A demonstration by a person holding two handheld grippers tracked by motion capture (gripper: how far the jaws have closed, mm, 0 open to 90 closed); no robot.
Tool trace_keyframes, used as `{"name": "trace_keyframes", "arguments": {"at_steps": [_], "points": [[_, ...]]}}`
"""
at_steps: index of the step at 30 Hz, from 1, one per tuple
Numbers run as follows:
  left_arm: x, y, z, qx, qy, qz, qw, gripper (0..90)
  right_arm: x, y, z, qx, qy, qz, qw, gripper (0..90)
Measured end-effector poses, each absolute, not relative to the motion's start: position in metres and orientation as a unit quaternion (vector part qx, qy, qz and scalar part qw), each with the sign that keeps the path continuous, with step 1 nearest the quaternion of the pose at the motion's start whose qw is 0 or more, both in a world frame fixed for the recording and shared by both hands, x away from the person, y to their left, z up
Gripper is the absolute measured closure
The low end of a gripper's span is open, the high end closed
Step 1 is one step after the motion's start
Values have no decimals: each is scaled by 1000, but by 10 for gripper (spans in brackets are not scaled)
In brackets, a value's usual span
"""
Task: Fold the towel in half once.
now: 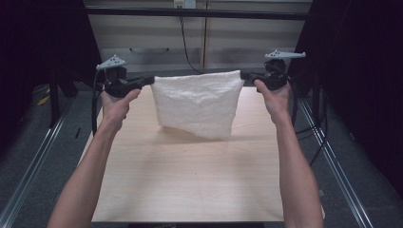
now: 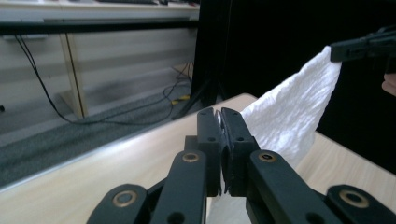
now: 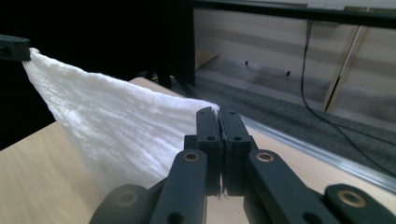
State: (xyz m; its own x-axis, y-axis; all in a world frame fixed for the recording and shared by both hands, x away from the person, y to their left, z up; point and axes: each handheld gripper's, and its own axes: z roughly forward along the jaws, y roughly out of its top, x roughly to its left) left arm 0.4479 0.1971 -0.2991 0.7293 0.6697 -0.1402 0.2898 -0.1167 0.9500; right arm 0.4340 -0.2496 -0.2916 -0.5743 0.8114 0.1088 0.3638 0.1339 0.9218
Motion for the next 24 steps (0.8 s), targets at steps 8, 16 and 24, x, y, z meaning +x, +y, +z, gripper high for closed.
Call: {"name": "trace_keyframes", "arguments": {"at_steps": [8, 16, 24], "points": [[449, 190, -279, 720, 306, 175, 598, 875, 434, -253, -271, 407, 716, 515, 237, 882], [426, 193, -327, 748, 293, 164, 572, 875, 399, -257, -329, 400, 737, 507, 199, 882], [389, 201, -372, 773, 281, 135, 553, 875, 366, -255, -373, 393, 754, 501, 162, 882]]}}
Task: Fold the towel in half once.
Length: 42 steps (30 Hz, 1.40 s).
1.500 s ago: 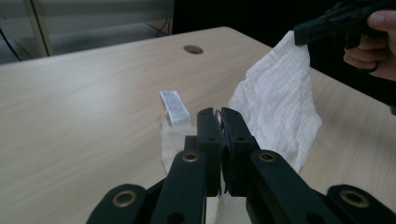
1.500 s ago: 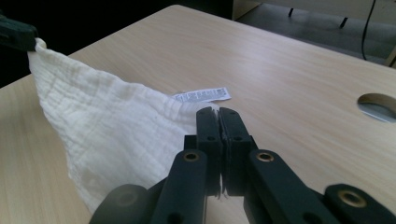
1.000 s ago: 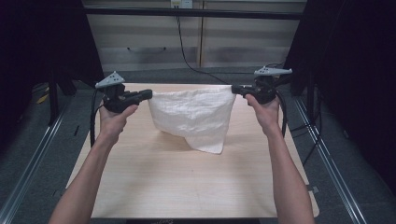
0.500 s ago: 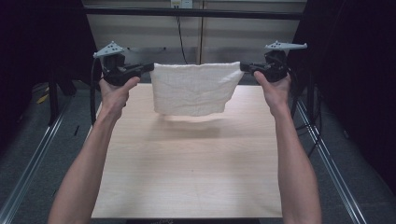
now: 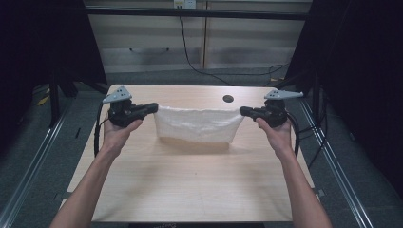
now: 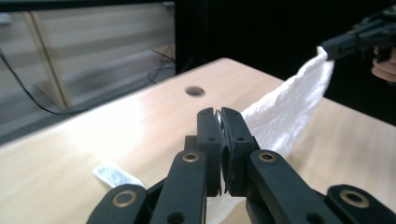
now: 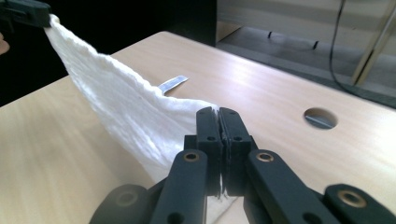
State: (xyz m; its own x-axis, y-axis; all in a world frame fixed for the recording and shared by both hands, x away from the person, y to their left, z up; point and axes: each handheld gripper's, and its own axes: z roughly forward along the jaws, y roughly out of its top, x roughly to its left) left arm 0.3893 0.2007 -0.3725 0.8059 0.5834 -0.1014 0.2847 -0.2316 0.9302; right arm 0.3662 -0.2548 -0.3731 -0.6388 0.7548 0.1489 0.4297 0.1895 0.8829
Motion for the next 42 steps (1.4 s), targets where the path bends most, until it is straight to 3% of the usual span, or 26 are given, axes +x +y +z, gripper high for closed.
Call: {"name": "trace_keyframes", "arguments": {"at_steps": [14, 28, 42], "points": [[348, 213, -430, 777, 306, 97, 542, 874, 315, -253, -417, 379, 773, 492, 129, 882], [300, 214, -468, 818, 281, 70, 497, 870, 259, -250, -453, 374, 785, 482, 109, 878], [288, 218, -484, 834, 277, 55, 473, 850, 236, -245, -477, 369, 800, 469, 67, 851]]}}
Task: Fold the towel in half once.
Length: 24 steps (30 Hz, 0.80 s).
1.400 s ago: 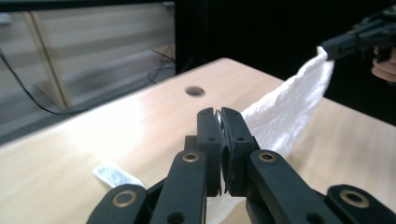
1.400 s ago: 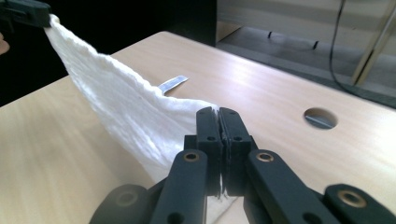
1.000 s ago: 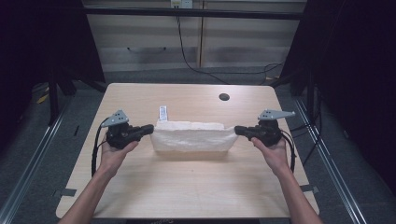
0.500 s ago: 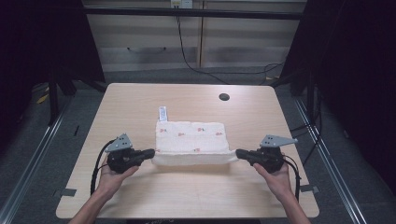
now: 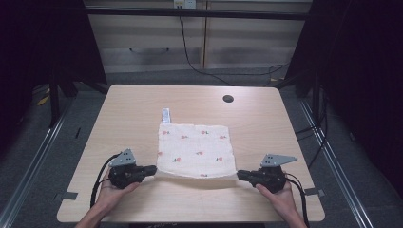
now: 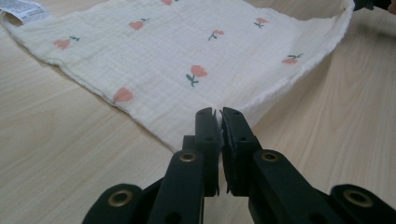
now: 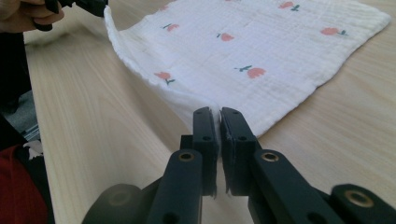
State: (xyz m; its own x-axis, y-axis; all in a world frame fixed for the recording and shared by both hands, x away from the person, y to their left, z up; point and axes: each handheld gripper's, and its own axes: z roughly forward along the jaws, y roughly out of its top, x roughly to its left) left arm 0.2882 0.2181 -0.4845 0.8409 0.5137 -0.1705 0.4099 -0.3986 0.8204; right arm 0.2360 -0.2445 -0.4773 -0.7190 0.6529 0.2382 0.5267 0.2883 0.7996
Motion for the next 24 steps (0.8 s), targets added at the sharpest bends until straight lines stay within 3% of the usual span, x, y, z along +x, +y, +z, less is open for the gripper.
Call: {"name": "trace_keyframes", "arguments": {"at_steps": [13, 21, 24], "points": [[293, 228, -484, 818, 302, 52, 486, 758, 238, -245, -474, 363, 795, 481, 70, 729], [316, 226, -476, 814, 321, 45, 482, 604, 268, -246, -466, 389, 787, 471, 86, 588], [328, 219, -471, 819, 319, 45, 475, 603, 278, -242, -469, 390, 797, 453, 85, 574]]}}
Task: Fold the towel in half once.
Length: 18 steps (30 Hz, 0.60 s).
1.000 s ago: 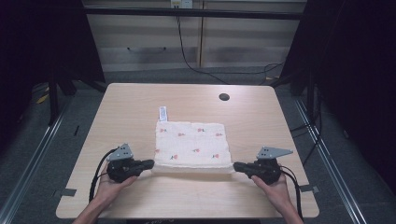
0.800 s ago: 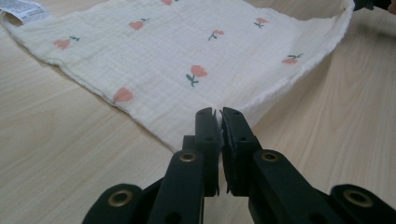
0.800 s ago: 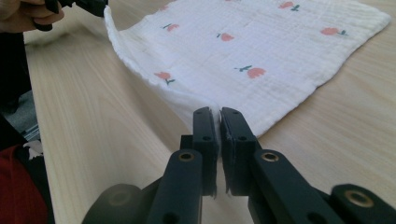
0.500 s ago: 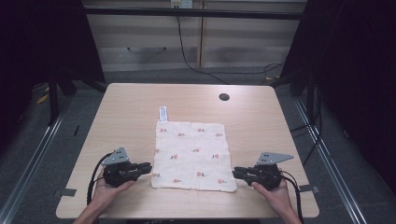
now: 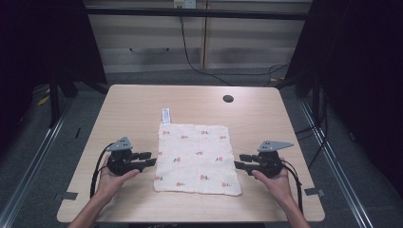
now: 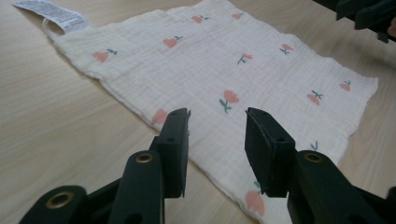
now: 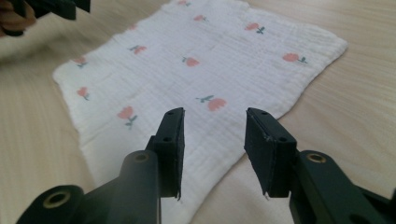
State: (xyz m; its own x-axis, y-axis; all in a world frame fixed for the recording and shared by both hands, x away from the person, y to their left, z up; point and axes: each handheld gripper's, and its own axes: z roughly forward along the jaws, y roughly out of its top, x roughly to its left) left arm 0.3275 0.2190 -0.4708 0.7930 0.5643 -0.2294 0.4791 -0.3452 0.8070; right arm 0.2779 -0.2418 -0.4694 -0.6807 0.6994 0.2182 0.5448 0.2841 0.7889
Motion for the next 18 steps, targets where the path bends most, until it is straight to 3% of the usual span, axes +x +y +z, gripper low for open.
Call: {"name": "trace_keyframes", "arguments": {"at_steps": [5, 8, 9, 18], "points": [[351, 204, -468, 819, 321, 46, 472, 624, 297, -230, -476, 386, 810, 434, 79, 568], [362, 194, -471, 822, 321, 41, 469, 650, 309, -221, -477, 380, 817, 428, 74, 640], [365, 188, -478, 826, 322, 36, 462, 726, 319, -216, -480, 371, 824, 423, 69, 662], [365, 183, -500, 843, 321, 33, 429, 739, 340, -197, -504, 382, 835, 391, 65, 681]]}}
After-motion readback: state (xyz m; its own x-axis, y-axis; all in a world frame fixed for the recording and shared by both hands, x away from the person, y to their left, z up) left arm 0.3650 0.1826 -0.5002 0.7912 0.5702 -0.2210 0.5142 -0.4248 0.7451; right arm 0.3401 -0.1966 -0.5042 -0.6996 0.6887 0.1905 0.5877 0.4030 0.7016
